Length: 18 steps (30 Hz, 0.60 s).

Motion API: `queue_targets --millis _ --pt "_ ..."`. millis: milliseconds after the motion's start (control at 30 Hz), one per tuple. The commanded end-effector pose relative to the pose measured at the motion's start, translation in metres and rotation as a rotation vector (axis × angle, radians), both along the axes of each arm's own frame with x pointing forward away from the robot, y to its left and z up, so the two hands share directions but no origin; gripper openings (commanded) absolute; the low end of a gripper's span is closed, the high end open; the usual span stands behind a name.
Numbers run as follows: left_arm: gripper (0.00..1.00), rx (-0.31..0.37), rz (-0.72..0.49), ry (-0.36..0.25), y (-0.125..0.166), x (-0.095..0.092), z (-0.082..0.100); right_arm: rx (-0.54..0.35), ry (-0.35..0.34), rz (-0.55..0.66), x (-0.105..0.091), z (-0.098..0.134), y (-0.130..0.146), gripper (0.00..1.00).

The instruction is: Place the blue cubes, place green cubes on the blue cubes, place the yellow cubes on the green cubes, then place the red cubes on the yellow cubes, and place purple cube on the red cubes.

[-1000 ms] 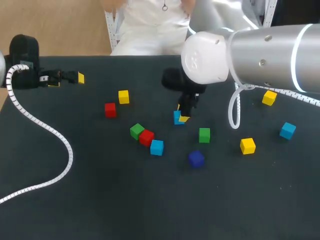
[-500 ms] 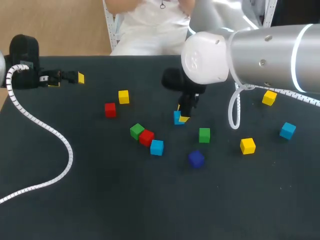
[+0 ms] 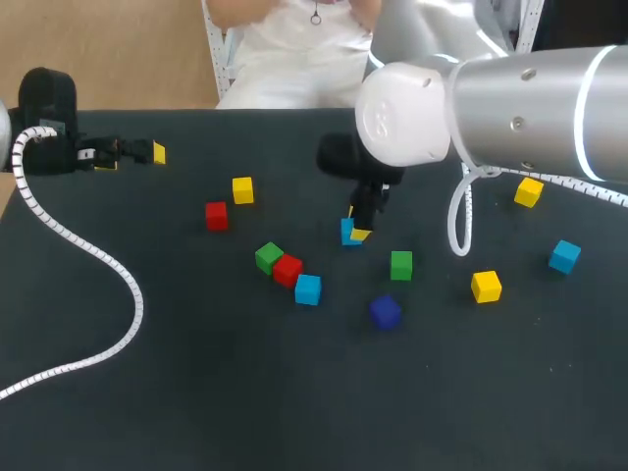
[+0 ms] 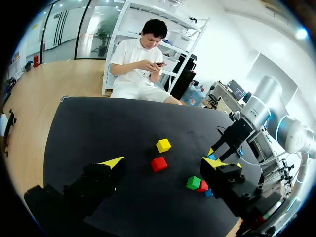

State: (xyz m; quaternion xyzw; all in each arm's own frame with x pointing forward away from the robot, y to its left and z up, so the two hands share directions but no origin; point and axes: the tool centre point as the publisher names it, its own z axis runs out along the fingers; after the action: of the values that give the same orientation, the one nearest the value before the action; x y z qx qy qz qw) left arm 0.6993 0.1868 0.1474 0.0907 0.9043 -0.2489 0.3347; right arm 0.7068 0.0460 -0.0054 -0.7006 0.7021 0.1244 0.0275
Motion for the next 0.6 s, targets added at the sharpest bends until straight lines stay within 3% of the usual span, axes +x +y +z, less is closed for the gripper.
queue_targets --millis 33,600 --pt "1.00 0.008 0.005 0.007 -0.0015 0.0003 0.0017 -0.002 -0.012 -0.006 -0.0043 0.0005 0.0000 0.00" --pt "1.00 0.008 0.005 0.007 -0.0015 0.0003 0.0017 -0.007 -0.016 -0.029 -0.0046 -0.0017 0.0012 0.00"
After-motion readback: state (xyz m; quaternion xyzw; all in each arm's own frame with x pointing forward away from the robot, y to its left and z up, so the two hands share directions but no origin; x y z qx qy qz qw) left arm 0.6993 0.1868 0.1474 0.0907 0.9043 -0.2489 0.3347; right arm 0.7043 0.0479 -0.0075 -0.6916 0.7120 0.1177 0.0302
